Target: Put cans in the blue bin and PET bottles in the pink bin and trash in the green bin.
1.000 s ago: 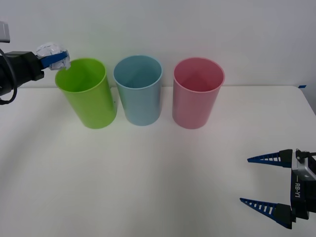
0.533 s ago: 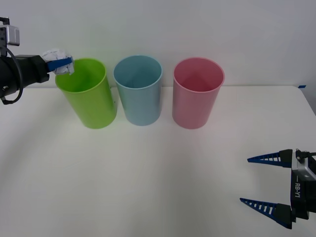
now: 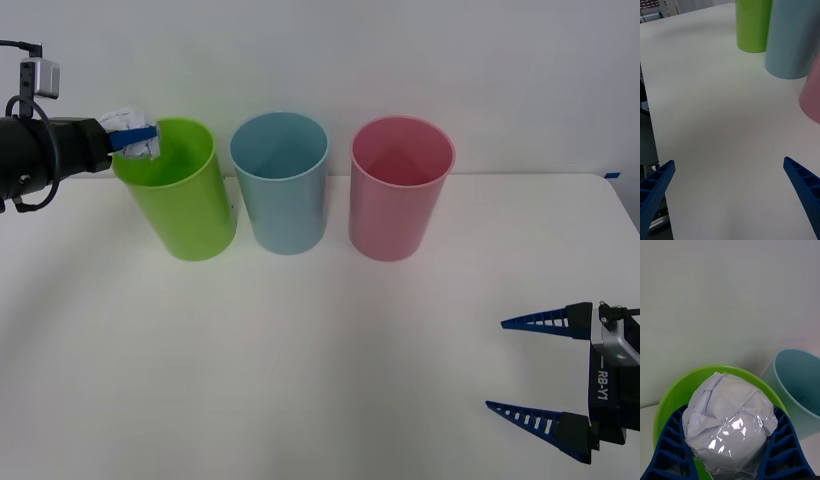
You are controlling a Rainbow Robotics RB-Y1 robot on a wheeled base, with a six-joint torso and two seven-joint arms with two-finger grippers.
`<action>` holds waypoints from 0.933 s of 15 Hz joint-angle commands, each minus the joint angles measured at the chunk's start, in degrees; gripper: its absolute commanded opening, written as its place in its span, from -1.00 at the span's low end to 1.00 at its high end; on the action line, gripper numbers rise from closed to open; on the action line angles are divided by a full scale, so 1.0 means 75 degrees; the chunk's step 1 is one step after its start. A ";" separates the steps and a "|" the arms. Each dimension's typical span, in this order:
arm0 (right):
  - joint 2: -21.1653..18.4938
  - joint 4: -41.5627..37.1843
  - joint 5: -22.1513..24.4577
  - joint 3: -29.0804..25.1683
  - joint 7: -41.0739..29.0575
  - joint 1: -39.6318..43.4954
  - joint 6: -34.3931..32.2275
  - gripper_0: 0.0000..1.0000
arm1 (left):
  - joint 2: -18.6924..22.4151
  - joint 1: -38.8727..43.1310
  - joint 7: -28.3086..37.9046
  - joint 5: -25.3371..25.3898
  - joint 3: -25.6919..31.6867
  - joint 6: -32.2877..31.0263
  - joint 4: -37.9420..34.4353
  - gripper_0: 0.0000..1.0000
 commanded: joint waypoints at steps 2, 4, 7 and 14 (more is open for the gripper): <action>0.0000 0.0000 0.0000 0.0000 0.0000 0.0000 0.0000 1.00 | -0.0011 -0.0028 0.0024 -0.0010 -0.0016 0.0017 0.0002 -1.00; 0.0000 0.0000 0.0000 0.0000 0.0000 0.0000 0.0000 1.00 | -0.0011 -0.0039 0.0036 -0.0010 -0.0016 0.0146 -0.0021 -1.00; 0.0000 0.0000 0.0000 0.0000 0.0000 0.0000 0.0000 1.00 | -0.0011 -0.0063 -0.0011 -0.0010 -0.0016 0.0381 -0.0044 0.88; 0.0000 0.0000 0.0000 0.0000 0.0000 0.0000 0.0000 1.00 | 0.0001 -0.0121 -0.0245 0.0178 -0.0016 0.0404 -0.0080 1.00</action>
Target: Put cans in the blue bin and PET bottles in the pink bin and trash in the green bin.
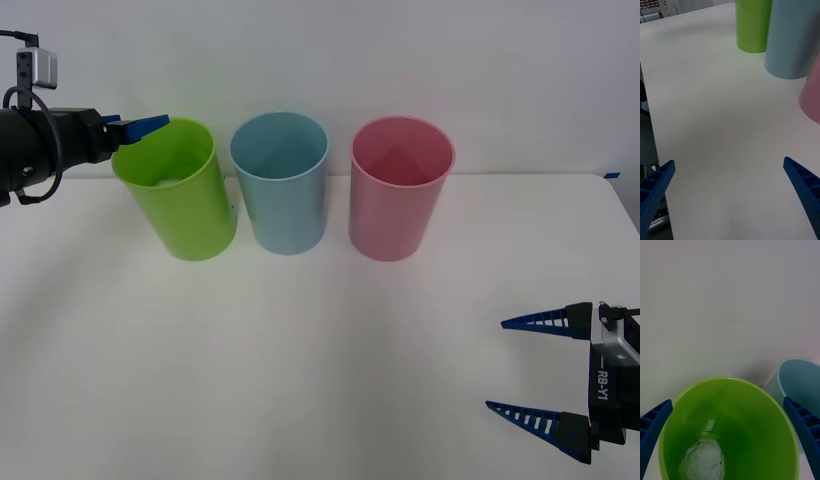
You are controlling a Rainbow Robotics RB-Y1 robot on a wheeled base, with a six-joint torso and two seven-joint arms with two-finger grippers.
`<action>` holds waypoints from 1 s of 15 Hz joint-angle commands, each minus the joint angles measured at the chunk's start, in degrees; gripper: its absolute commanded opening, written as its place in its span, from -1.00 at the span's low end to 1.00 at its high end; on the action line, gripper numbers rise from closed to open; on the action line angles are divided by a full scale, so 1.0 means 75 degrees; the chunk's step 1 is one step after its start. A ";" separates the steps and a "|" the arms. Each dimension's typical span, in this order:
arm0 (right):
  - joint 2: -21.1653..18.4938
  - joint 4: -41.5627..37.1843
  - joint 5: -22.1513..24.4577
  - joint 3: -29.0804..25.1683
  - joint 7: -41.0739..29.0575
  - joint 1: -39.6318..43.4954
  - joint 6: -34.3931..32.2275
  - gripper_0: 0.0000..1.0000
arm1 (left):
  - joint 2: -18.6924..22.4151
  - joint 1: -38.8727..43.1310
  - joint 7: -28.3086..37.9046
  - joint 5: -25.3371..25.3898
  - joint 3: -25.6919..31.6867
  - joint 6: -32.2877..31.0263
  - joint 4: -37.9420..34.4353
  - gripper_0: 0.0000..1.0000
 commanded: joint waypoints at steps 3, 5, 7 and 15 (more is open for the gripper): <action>0.0000 0.0000 0.0000 0.0000 0.0000 0.0000 0.0000 1.00 | 0.0005 -0.0033 -0.0314 0.0136 0.0001 0.0023 -0.0001 1.00; 0.0000 0.0000 0.0000 0.0000 0.0000 0.0000 0.0000 1.00 | 0.0005 -0.0056 -0.0407 0.0230 0.0001 0.0023 0.0011 1.00; 0.0000 0.0000 0.0000 0.0000 0.0000 0.0000 0.0000 1.00 | 0.0005 -0.0068 -0.0466 0.0265 0.0001 0.0023 0.0022 1.00; 0.0000 0.0000 0.0000 0.0000 0.0000 0.0000 0.0000 1.00 | -0.0042 -0.0150 -0.1931 0.1800 0.0094 -0.1336 0.0585 1.00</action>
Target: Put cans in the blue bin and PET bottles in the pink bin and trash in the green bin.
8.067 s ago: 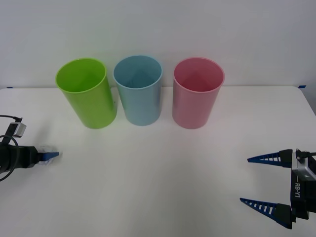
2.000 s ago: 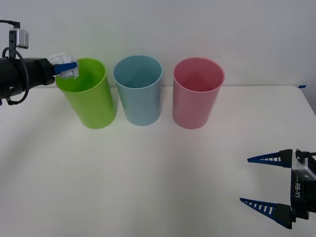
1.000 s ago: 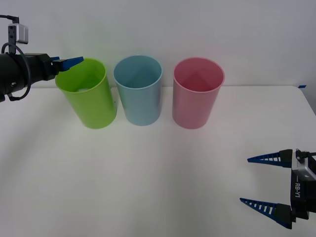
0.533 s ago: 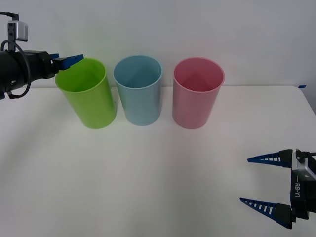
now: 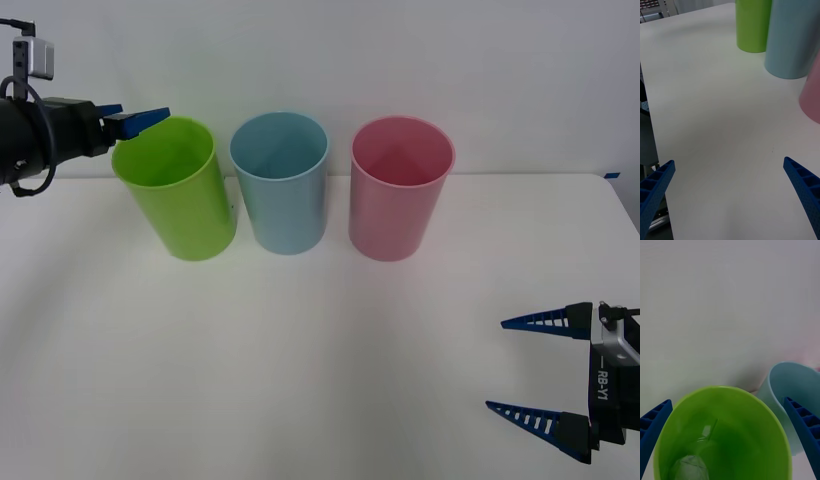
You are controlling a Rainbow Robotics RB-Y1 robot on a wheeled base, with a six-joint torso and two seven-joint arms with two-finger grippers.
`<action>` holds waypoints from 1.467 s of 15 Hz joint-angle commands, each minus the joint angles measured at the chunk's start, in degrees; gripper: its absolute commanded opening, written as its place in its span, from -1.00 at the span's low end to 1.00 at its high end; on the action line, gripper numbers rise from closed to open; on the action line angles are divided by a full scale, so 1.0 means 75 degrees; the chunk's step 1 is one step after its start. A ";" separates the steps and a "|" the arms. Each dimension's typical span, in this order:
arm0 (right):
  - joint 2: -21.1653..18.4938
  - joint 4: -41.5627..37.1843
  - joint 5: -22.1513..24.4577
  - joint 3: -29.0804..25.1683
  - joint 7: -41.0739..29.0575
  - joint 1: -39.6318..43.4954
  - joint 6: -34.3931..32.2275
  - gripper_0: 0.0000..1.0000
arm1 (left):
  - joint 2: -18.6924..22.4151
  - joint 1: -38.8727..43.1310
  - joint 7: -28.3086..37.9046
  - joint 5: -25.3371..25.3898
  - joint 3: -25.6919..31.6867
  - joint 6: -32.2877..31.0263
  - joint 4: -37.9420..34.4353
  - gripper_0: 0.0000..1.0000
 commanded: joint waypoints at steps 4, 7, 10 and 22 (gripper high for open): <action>0.0000 0.0000 0.0000 0.0000 0.0000 0.0000 0.0000 1.00 | -0.0069 0.0015 -0.0697 0.0936 0.0545 -0.1196 0.0510 1.00; 0.0000 0.0000 0.0000 0.0000 0.0000 0.0000 0.0000 1.00 | -0.0057 0.0015 -0.0603 0.1018 0.0991 -0.2028 0.0838 1.00; 0.0000 0.0000 0.0000 0.0000 0.0000 0.0000 0.0000 1.00 | -0.0198 0.0026 -0.0556 0.0936 0.1272 -0.2825 0.1389 1.00; 0.0000 0.0000 0.0000 0.0000 0.0000 0.0000 0.0000 1.00 | -0.0971 0.3554 0.0592 -0.1513 0.6112 -0.4418 0.0205 1.00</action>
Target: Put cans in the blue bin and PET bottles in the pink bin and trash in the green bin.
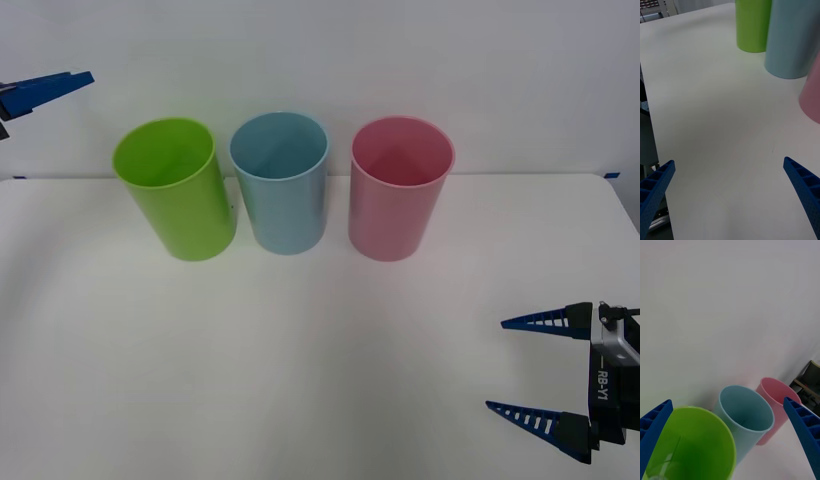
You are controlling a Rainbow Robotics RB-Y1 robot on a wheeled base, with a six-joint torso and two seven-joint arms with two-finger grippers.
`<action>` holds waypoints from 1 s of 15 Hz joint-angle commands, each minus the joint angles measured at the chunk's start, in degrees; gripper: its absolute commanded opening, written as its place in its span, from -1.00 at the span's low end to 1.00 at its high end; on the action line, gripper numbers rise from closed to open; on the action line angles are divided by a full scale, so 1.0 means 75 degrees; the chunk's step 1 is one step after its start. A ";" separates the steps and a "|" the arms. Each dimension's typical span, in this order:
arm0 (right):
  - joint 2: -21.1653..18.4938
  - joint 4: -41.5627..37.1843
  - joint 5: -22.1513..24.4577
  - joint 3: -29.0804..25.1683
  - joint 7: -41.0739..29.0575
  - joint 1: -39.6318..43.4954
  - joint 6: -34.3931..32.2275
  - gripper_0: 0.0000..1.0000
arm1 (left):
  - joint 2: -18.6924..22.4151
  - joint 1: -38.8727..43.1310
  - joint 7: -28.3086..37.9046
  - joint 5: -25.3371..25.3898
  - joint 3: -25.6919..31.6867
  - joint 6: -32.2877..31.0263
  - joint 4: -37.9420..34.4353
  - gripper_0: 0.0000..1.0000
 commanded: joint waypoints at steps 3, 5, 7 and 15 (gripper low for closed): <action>0.0000 0.0000 0.0000 0.0000 0.0000 0.0000 0.0000 1.00 | -0.0187 0.2514 0.0279 -0.0502 0.2114 -0.0024 -0.1812 1.00; 0.0000 0.0000 0.0000 0.0000 0.0000 0.0000 0.0000 1.00 | -0.0761 0.3510 0.0889 -0.1252 0.3227 -0.0223 -0.2633 1.00; 0.0000 0.0000 0.0000 0.0000 0.0000 0.0000 0.0000 1.00 | -0.1405 0.4119 0.1240 -0.1955 0.3942 -0.0516 -0.3207 1.00; 0.0000 0.0000 0.0000 0.0000 0.0000 0.0000 0.0000 1.00 | -0.3140 0.5478 0.1674 -0.3842 0.4692 -0.1395 -0.4285 1.00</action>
